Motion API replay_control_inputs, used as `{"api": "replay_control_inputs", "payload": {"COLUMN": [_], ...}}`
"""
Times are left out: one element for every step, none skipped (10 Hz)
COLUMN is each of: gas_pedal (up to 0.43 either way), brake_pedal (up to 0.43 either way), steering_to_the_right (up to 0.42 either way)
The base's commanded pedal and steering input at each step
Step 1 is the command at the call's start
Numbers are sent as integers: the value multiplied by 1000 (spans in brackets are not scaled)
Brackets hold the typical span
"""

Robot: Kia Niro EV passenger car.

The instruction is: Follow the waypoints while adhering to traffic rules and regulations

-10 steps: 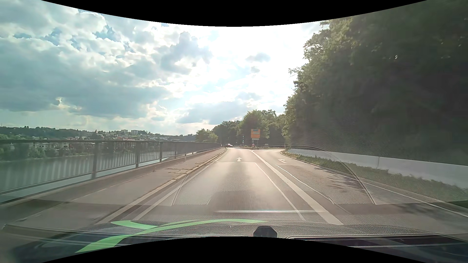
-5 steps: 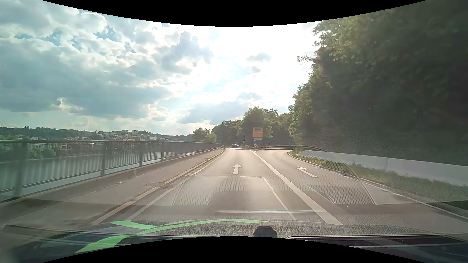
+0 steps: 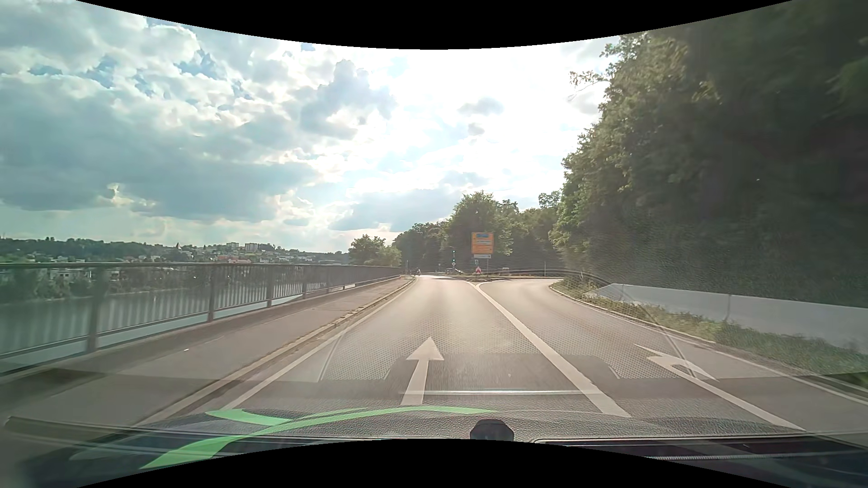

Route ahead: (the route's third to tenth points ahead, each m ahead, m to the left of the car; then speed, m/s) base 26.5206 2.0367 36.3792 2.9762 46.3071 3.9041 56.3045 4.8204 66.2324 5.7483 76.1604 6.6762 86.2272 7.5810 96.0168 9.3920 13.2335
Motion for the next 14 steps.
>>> {"api": "replay_control_inputs", "payload": {"gas_pedal": [87,87,98,98,98,110,118,130,130,138,150,157,157,157], "brake_pedal": [0,0,0,0,0,0,0,0,0,0,0,0,0,0], "steering_to_the_right": [-3,-3,-3,-3,-3,-3,-3,-3,-4,-5,-6,-7,-7,-8]}}
